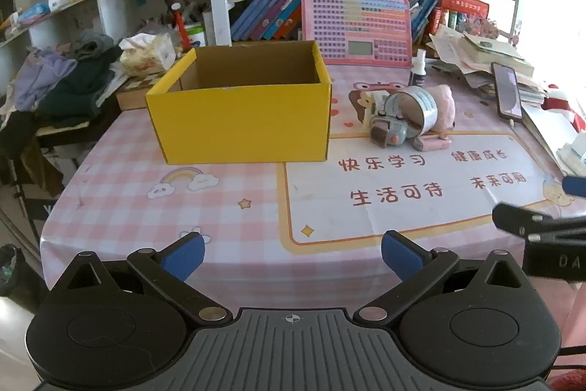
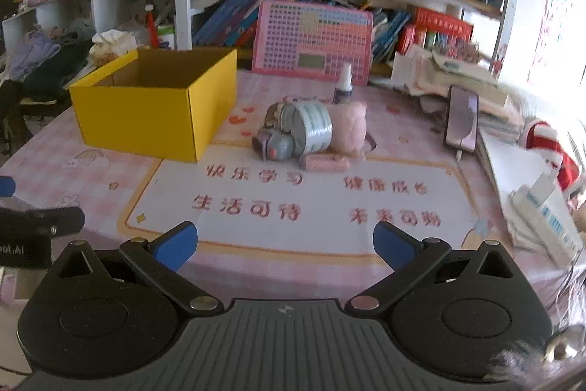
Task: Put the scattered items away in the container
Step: 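Move both tools toward the tape roll and plush pig beside the box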
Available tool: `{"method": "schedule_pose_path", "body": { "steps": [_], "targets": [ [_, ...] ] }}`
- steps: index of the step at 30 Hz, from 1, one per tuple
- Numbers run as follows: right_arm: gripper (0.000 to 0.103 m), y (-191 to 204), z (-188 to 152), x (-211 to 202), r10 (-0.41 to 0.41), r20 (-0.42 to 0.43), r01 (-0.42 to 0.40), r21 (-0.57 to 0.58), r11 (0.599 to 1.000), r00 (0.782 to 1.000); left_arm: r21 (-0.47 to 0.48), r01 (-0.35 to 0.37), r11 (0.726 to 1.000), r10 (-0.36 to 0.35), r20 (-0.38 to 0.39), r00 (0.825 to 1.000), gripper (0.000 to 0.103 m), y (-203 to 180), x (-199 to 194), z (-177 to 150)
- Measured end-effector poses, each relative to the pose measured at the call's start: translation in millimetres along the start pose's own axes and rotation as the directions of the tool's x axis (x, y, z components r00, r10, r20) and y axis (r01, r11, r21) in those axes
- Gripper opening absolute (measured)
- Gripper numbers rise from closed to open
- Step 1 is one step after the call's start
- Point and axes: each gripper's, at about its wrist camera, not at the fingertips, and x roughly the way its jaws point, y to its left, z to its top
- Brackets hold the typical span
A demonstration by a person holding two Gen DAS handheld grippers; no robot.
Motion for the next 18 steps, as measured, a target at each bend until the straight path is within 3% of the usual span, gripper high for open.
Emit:
{"method": "schedule_pose_path", "body": {
  "steps": [18],
  "targets": [
    [0.103, 1.3, -3.3, 2.0, -0.014, -0.034, 0.015, 0.041, 0.999, 0.999, 0.024, 0.002, 1.0, -0.002, -0.001, 1.0, 0.103, 2.0, -0.1, -1.4]
  ]
}}
